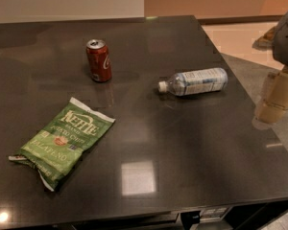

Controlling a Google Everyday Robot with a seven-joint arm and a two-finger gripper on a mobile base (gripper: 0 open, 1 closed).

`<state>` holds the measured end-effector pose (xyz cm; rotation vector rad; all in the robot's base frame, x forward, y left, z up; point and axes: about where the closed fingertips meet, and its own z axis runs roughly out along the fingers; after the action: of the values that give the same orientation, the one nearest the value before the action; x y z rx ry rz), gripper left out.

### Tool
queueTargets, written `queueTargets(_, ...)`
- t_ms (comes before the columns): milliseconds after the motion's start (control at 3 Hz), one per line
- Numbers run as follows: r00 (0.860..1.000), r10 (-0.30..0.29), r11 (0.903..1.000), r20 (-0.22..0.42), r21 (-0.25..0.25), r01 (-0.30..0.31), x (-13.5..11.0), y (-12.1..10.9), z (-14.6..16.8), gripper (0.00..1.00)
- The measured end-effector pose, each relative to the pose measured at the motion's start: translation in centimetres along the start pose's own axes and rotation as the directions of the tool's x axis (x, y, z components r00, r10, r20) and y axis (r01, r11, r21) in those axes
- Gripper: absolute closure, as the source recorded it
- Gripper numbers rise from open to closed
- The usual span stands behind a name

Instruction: Move blue plastic bottle near coke can

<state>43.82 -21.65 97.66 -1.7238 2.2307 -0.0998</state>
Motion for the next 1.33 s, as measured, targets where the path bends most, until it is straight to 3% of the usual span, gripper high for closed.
queueTargets(333, 1.000, -0.001, 1.0000, 0.000, 0.002, 0.001, 0.0, 0.0, 0.0, 0.00)
queueTargets(667, 0.999, -0.041, 0.9992, 0.016, -0.002, 0.041, -0.9, -1.5, 1.1, 0.00)
queueTargets(1333, 0.989, -0.139, 0.9900, 0.055, -0.015, 0.140, -3.8, -7.3, 5.3, 0.00)
